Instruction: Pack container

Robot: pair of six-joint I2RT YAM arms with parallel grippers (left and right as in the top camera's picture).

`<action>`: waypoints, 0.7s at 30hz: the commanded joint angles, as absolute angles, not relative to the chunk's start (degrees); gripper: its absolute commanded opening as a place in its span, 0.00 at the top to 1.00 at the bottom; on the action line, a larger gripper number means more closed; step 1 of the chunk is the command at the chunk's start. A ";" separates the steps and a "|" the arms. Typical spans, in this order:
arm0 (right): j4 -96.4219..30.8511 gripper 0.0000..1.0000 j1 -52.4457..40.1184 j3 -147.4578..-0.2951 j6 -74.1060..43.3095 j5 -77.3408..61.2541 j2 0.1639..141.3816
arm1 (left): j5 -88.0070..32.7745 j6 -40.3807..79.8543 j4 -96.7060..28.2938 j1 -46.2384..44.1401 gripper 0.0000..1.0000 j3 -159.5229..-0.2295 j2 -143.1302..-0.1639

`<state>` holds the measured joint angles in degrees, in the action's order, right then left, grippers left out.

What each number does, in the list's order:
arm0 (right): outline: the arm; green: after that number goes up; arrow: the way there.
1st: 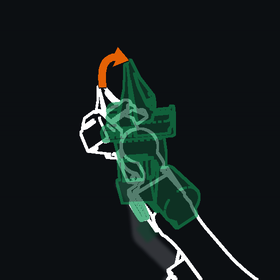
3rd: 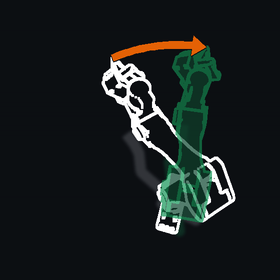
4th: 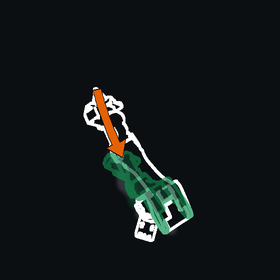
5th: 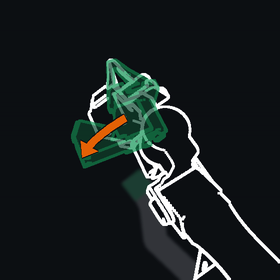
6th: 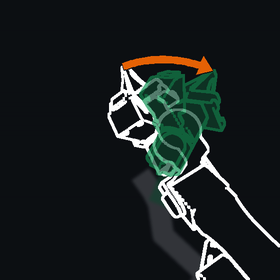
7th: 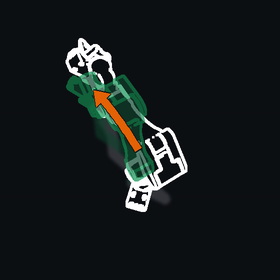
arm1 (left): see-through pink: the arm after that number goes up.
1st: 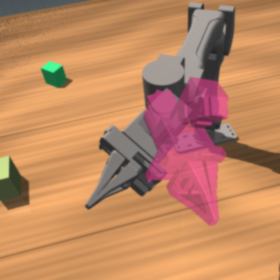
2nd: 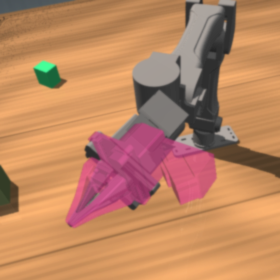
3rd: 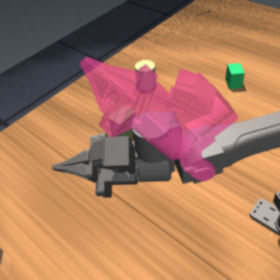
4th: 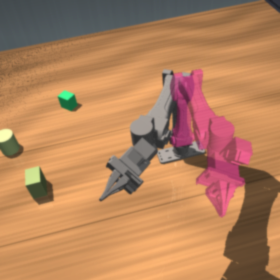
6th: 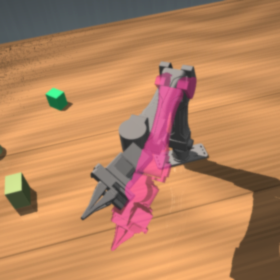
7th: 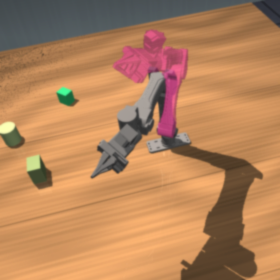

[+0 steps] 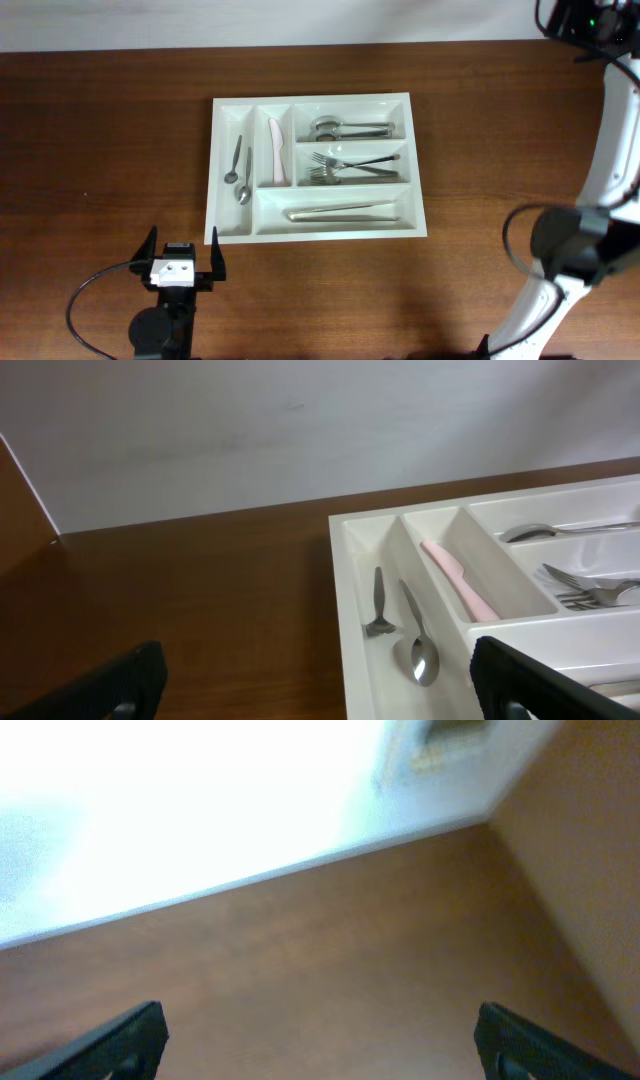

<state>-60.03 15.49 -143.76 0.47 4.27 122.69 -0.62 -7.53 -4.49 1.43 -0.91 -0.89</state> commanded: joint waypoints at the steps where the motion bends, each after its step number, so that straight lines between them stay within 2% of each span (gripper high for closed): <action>1: -56.47 0.01 11.92 -136.05 0.58 5.41 111.72 | -0.05 -8.29 -4.58 1.67 0.01 -0.47 -0.34; 14: -43.46 0.01 3.97 -96.64 0.54 4.75 72.79 | -0.05 -8.29 -4.58 1.67 0.01 -0.47 -0.34; 21: -24.75 0.01 3.97 -72.97 0.54 -3.92 51.31 | -0.05 -8.29 -4.58 1.67 0.01 -0.47 -0.34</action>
<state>-28.82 4.34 -81.12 0.45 1.37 57.76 -0.62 -7.53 -4.51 1.43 -0.91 -0.84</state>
